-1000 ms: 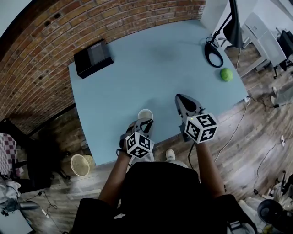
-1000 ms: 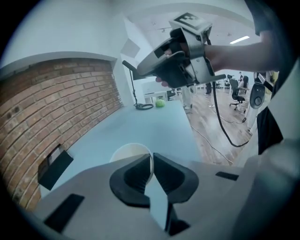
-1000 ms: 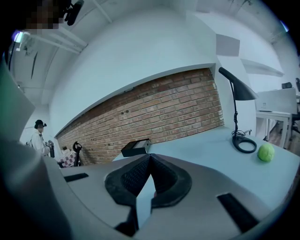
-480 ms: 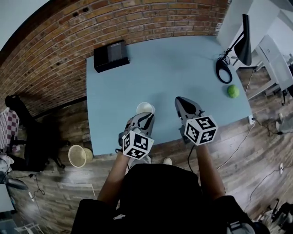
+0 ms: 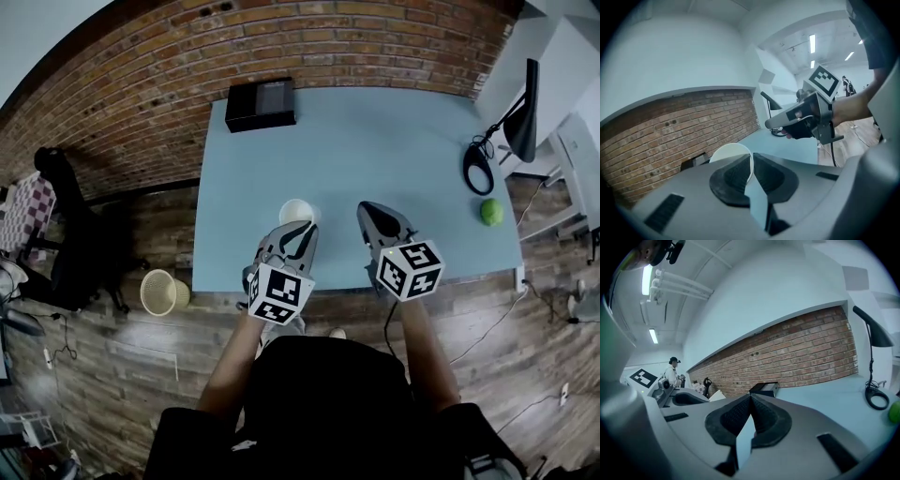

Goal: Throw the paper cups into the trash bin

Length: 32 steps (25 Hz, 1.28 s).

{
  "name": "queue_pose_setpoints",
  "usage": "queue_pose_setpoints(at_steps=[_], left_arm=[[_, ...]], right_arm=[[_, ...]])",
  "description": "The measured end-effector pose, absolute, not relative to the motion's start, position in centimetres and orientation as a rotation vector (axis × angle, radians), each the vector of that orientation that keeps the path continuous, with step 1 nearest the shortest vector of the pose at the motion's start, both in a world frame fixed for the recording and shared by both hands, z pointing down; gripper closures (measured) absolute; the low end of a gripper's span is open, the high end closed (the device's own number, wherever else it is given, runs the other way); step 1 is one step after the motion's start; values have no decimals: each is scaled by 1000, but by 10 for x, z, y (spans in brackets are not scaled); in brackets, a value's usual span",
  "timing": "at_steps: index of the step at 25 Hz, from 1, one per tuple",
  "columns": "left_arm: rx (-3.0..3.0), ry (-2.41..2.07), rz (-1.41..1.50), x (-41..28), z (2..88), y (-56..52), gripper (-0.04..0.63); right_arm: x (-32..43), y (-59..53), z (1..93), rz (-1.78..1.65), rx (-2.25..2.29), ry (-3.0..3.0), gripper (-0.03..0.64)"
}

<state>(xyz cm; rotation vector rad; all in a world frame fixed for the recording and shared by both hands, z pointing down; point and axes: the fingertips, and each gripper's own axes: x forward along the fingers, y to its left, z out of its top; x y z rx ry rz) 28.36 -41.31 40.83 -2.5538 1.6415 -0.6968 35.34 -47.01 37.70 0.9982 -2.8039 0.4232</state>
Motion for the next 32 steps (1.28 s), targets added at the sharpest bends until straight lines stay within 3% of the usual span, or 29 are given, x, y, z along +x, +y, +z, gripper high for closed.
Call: queue_pose_setpoints(at_steps=[27,32], left_arm=[[-2074,2398,-484,166,367,-281,565],[-1962,2418,-581,135,364,-255,565]], right_arm=[[233,-370,361,204,395,-2948,612],[191,-347,353,190,291,-2970,612]])
